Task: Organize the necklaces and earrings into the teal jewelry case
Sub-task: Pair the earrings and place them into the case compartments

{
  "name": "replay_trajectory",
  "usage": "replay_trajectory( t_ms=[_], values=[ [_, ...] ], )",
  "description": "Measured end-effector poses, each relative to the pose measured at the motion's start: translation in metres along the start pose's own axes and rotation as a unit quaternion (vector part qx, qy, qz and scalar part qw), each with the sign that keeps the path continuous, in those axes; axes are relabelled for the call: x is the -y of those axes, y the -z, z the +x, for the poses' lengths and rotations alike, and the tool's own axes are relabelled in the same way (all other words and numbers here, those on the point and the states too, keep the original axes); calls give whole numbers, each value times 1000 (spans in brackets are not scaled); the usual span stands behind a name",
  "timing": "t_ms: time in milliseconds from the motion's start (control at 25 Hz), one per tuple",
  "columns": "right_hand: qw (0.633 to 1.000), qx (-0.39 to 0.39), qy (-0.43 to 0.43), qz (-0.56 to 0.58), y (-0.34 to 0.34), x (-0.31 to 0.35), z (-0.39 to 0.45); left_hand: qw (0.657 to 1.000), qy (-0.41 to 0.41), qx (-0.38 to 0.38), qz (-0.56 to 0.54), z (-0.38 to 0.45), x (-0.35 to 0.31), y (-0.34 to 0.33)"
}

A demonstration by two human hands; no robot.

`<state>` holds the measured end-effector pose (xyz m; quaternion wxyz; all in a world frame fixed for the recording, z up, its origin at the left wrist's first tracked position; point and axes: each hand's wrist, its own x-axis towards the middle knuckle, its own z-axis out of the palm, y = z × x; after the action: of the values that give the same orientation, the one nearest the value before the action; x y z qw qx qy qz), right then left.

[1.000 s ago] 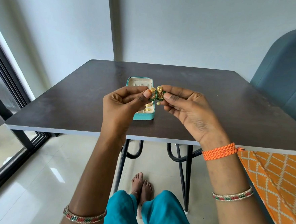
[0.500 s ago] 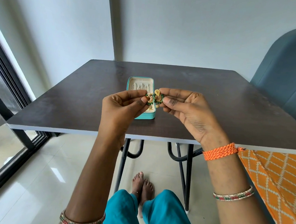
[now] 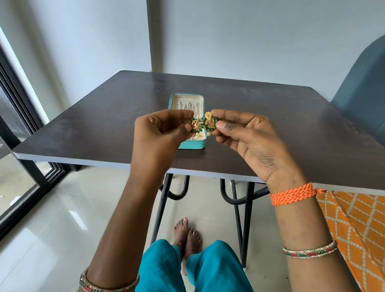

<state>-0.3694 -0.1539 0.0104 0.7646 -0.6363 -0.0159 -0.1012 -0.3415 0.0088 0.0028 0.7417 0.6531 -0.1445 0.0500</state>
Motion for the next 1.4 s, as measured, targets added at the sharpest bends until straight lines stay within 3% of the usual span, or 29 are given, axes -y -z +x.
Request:
replay_trajectory(
  t_ms=[160,360,640,960,1160,1400],
  values=[
    [999,-36,4,29,1,1,1,999,-20,-17,40,-2,0,-1],
    [1000,-23,4,-8,-10,-1,3,999,-20,-9,28,-3,5,-6],
    [999,-20,22,-46,-13,-4,1,993,53,6,-101,-4,17,-11],
    [999,-31,-29,30,-10,-10,1,963,142,19,-230,-2,19,-13],
    [996,-84,-40,0,-8,-15,2,964,150,4,-218,-1,25,-9],
    [992,-67,-95,47,-11,-21,0,979,117,-27,-166,-2,32,-9]
  ],
)
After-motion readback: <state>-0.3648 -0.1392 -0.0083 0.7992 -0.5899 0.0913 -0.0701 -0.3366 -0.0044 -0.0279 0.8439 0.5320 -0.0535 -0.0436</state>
